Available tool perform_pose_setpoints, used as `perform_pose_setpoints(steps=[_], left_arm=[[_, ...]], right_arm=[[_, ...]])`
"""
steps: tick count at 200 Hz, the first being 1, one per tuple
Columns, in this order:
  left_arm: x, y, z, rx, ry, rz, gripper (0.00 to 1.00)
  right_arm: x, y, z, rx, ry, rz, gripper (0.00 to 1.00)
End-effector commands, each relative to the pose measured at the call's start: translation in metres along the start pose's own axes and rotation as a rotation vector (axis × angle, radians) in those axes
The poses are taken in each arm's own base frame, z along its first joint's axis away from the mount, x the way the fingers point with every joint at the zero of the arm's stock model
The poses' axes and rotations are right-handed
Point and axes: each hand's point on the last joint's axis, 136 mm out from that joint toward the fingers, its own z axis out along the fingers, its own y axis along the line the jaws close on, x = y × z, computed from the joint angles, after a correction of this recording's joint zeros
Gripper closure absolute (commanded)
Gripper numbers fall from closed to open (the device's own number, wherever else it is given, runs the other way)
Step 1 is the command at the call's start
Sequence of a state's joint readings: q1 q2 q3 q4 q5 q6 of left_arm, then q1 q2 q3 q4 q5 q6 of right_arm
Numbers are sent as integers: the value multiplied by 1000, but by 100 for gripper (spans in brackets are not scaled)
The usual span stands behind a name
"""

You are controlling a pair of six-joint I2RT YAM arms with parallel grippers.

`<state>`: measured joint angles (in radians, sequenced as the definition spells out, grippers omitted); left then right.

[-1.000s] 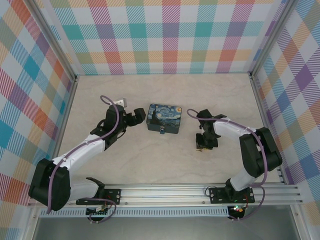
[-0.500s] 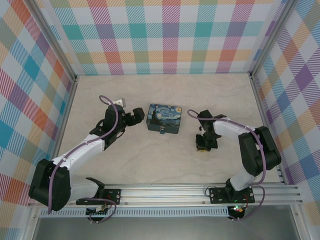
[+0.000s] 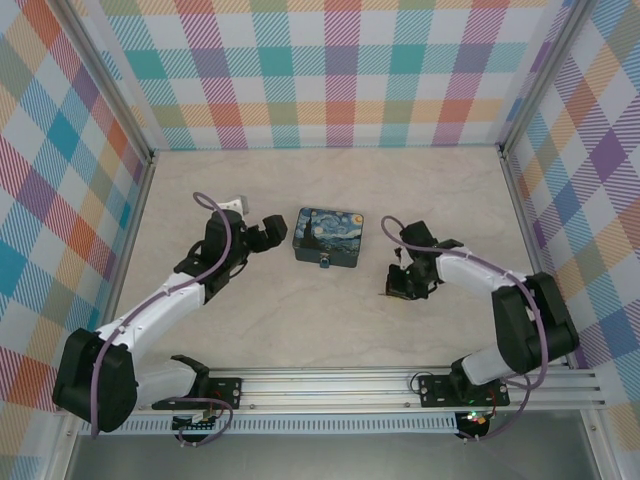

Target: Unlock a padlock with a key

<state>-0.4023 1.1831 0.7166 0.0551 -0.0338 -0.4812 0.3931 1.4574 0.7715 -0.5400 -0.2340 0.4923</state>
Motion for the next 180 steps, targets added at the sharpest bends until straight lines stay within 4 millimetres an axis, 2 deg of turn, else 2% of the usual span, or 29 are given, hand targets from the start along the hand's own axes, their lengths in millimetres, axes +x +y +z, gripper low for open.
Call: perform_pose_setpoints(steps=[1,36,60,84,113,146,163,180], left_arm=[[-6,-6,-5,49,-19,-28,0],[-8,-38,-6,216,0,-56,1],[-10,-67,-8,350,24,-32,6],[-8,-94,-12,458,48,4,12],[-3,-132,-17,592,81,43,22],[9,-169,-16,684,129,63,34],[15,-178,-8,688,169,31,37],[15,-180,2,662,213,-73,36]], right_arm=[[-15,36,-14,-186,-91,20,100],[-39,67,-49,-346,-293,-4,100],[-56,84,-78,-432,-467,-40,100],[-66,96,-98,-455,-592,-91,100],[-73,108,-110,-492,-668,-122,100],[-75,122,-114,-542,-682,-146,100],[-74,127,-117,-546,-702,-178,100],[-77,126,-124,-486,-779,-253,100]])
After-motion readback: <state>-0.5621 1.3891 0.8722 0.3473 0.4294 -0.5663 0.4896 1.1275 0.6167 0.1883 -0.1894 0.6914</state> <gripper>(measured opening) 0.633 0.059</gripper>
